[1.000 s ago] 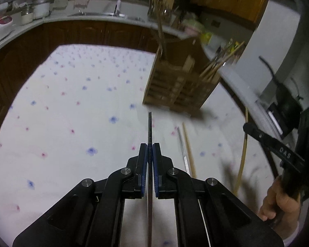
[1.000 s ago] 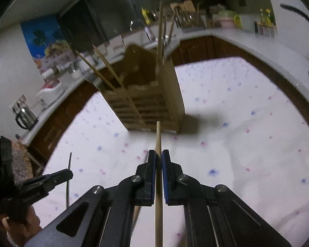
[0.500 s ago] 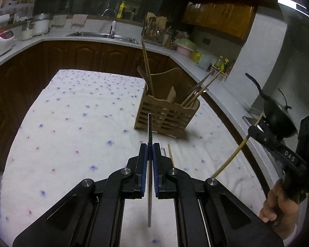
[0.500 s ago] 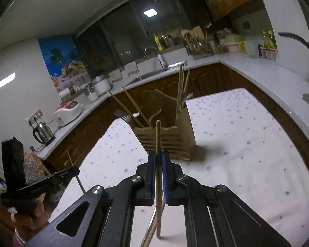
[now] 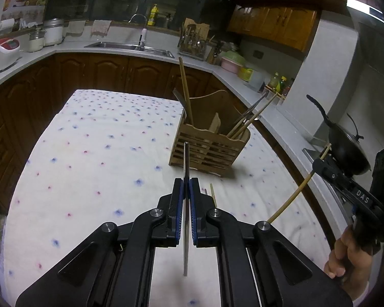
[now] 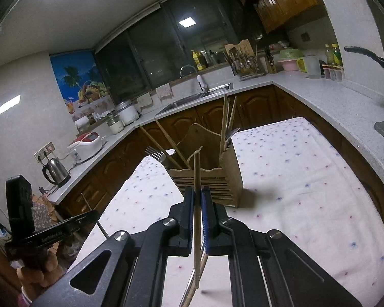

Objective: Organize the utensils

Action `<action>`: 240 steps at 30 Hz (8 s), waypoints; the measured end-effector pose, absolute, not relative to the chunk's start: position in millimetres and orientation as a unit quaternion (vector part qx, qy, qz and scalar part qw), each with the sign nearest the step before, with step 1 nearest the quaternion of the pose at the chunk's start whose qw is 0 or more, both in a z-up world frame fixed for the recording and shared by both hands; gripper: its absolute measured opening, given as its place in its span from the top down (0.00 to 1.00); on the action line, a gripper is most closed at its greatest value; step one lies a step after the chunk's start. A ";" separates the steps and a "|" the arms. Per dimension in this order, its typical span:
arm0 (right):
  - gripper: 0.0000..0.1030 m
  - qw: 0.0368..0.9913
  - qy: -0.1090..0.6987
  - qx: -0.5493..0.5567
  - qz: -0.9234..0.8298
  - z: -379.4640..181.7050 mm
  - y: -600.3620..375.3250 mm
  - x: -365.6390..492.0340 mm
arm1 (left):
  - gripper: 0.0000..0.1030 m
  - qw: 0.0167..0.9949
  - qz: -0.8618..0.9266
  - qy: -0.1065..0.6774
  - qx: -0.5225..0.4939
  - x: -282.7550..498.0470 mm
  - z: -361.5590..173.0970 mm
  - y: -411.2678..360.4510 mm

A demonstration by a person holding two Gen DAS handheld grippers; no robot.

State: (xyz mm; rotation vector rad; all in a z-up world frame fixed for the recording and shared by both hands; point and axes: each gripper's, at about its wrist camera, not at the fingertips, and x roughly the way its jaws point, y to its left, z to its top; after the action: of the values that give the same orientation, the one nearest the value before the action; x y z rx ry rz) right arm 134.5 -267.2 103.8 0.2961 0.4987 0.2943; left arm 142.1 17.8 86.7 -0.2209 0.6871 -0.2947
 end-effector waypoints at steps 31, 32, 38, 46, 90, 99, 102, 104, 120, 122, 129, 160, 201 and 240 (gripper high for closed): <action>0.94 0.977 0.126 0.132 0.113 197.3 -274.7 216.1 | 0.96 0.970 -0.134 0.186 -0.082 233.4 202.3 -11.7; 0.94 0.977 0.122 0.132 0.111 199.6 -274.7 220.4 | 0.96 0.972 -0.131 0.176 -0.081 240.3 207.5 -15.1; 0.94 0.982 0.111 0.117 0.095 201.6 -268.1 248.6 | 0.96 0.979 -0.109 0.161 -0.064 272.3 207.7 -32.4; 0.94 0.985 0.115 0.104 0.081 176.2 -261.5 268.0 | 0.96 0.975 -0.081 0.184 -0.098 310.5 166.2 -34.6; 0.29 0.962 0.196 0.162 0.104 113.2 -276.5 255.0 | 0.35 0.956 -0.101 0.243 -0.129 260.7 118.6 -10.8; 0.03 0.958 0.178 0.190 0.118 99.8 -279.8 213.0 | 0.06 0.961 -0.048 0.228 -0.148 203.2 96.9 17.4; 0.02 0.957 0.182 0.193 0.120 89.9 -277.8 196.6 | 0.06 0.961 -0.039 0.233 -0.147 184.3 85.9 21.3; 0.02 0.956 0.188 0.190 0.118 83.4 -276.2 186.6 | 0.06 0.961 -0.031 0.235 -0.143 170.7 78.5 22.5; 0.01 0.941 0.215 0.228 0.125 52.9 -280.4 116.6 | 0.06 0.956 -0.021 0.257 -0.141 101.4 49.6 27.6; 0.01 0.941 0.212 0.230 0.127 54.5 -280.3 109.5 | 0.06 0.958 -0.019 0.249 -0.142 92.2 51.5 28.8; 0.00 0.958 0.171 0.196 0.123 67.6 -270.2 75.7 | 0.00 0.971 0.006 0.208 -0.113 56.4 58.6 29.9; 0.00 0.992 0.094 0.059 0.055 10.0 -255.3 0.3 | 0.00 0.983 0.027 0.179 -0.013 11.0 -12.1 -7.5; 0.00 0.994 0.080 0.052 0.056 6.7 -250.7 -12.1 | 0.00 0.985 0.028 0.172 0.004 -0.7 -13.3 -16.3; 0.00 0.994 0.074 0.053 0.066 11.8 -246.0 -12.4 | 0.00 0.985 0.032 0.172 0.004 -2.9 -9.3 -15.6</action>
State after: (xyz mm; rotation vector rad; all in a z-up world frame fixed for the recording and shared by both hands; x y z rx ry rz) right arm -12.4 -246.0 11.8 0.1055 0.1479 0.1325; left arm -2.9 -15.6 -9.3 0.0087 0.3462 0.0636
